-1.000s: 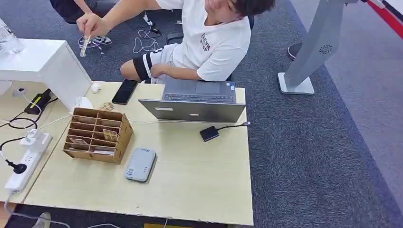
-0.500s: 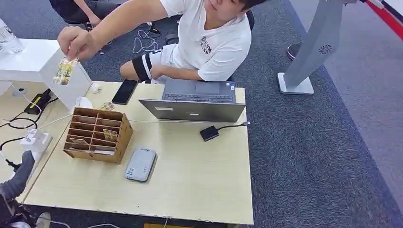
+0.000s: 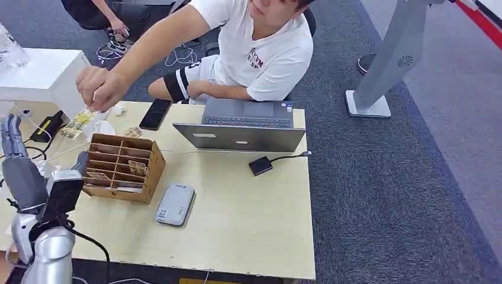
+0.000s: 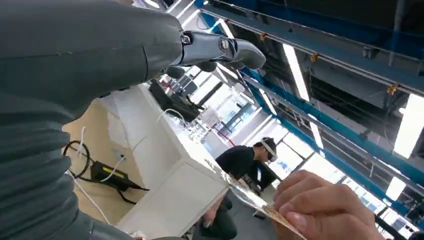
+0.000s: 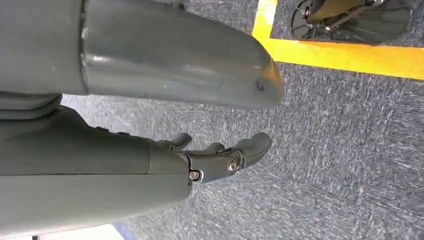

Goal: Pass the card to the sensor for recognition and then transmit it.

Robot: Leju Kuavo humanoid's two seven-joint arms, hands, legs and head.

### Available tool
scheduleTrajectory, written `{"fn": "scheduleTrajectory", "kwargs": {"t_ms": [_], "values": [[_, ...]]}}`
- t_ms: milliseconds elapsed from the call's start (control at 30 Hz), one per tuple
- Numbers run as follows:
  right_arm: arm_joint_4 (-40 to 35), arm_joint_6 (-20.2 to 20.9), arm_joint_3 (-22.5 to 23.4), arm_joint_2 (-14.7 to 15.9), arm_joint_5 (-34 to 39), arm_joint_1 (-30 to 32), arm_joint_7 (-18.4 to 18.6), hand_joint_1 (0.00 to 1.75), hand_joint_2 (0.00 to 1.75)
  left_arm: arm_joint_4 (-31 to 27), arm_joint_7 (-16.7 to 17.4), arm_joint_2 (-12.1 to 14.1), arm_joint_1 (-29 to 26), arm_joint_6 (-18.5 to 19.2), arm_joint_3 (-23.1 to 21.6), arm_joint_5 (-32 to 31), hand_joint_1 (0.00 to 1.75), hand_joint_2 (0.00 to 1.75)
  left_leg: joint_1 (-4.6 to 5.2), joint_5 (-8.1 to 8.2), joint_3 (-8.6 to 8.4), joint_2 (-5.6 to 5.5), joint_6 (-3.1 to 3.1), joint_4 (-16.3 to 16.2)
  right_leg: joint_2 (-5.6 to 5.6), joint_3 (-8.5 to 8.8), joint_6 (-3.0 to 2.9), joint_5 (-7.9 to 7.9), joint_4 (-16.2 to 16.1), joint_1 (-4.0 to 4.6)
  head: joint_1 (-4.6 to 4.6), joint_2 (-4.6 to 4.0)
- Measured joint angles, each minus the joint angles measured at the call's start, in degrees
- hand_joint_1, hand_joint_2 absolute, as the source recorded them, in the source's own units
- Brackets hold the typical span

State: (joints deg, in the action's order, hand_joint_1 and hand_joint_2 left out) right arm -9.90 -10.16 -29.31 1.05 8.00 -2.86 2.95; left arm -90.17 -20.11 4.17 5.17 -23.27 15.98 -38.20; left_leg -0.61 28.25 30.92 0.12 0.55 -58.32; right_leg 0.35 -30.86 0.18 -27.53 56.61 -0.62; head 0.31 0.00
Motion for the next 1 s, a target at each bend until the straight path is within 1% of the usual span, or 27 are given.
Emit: {"fn": "scheduleTrajectory", "kwargs": {"t_ms": [333, 533, 667, 800, 833, 1000], "values": [[0.0, 0.9, -2.1, -0.1, -1.7, -0.2, 0.9, 0.0, 0.0, 8.8, 7.0, 6.5, 7.6, -3.2, -8.5, -13.7, 0.0, 1.75, 0.0, -0.06, 0.06, 0.0, -0.03, 0.0, 0.0, -0.06, -0.05, 0.05, 0.0, 0.0, 0.0, 0.0], [0.0, 1.0, -3.7, -0.2, -3.3, -0.2, 1.9, 0.0, 0.0, 13.2, 11.7, 10.4, 10.7, -5.9, -12.9, -21.9, 0.0, 1.75, -0.01, -0.08, 0.1, 0.0, -0.06, 0.0, 0.01, -0.1, -0.05, 0.05, 0.1, 0.0, 0.0, 0.0], [0.0, 1.2, -4.7, -0.5, -4.6, -0.2, 2.6, 0.0, 0.0, 15.7, 14.6, 12.6, 12.1, -7.9, -14.8, -27.3, 0.0, 1.75, -0.01, -0.09, 0.12, 0.01, -0.07, 0.0, 0.01, -0.13, -0.06, 0.06, 0.1, 0.01, 0.0, 0.0], [0.0, 1.7, -5.2, -0.5, -5.1, -0.3, 3.3, 0.0, 0.0, 17.3, 15.5, 13.8, 13.0, -8.2, -15.9, -28.7, 0.0, 1.75, -0.01, -0.09, 0.13, 0.01, -0.07, 0.0, 0.02, -0.14, -0.06, 0.06, 0.1, 0.01, 0.0, 0.0], [0.0, 1.7, -5.3, -0.5, -5.1, -0.3, 3.3, 0.0, 0.0, 17.6, 15.6, 14.0, 13.1, -8.2, -16.1, -28.7, 1.75, 1.75, -0.01, -0.09, 0.14, 0.01, -0.08, 0.0, 0.02, -0.15, -0.06, 0.06, 0.1, 0.01, 0.0, 0.0], [0.0, 1.6, -5.9, -0.5, -5.1, -0.3, 3.4, 0.0, 0.0, 18.8, 15.7, 14.6, 13.2, -8.3, -16.7, -28.1, 1.75, 1.75, 0.0, -0.1, 0.16, 0.0, -0.08, 0.0, 0.01, -0.15, -0.05, 0.06, 0.1, 0.0, 0.0, 0.0]]}}
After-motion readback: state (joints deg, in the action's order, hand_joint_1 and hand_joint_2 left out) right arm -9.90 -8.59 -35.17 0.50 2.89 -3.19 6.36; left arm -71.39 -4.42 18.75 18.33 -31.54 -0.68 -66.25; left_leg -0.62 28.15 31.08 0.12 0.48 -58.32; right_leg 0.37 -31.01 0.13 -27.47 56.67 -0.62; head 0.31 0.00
